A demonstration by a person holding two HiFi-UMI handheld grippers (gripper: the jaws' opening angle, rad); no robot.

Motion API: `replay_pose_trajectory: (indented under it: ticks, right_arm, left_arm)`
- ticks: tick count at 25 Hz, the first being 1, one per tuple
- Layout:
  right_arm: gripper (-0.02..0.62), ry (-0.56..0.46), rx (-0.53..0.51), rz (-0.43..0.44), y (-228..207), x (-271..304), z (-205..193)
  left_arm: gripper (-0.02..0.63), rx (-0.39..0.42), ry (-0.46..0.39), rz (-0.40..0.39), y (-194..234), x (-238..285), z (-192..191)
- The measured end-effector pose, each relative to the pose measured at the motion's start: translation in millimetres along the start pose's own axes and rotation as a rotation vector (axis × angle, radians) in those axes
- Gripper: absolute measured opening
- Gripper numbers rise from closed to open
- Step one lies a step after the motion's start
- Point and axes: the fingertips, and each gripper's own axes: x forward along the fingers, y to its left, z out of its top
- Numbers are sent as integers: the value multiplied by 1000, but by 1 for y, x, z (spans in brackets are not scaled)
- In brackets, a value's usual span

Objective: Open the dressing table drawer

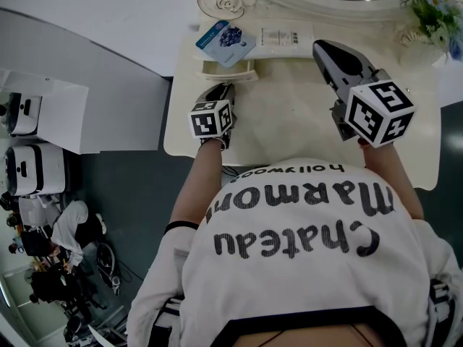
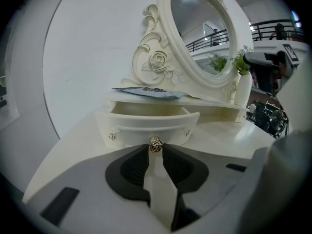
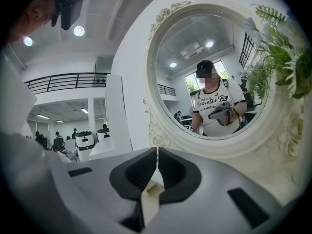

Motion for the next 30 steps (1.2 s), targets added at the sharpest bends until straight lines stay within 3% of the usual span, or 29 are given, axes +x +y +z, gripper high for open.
replay_pose_trajectory:
  ticks: [30]
  right_arm:
    - [28, -9, -12, 10, 7, -2, 4]
  left_arm:
    - [100, 35, 17, -10, -4, -6, -7]
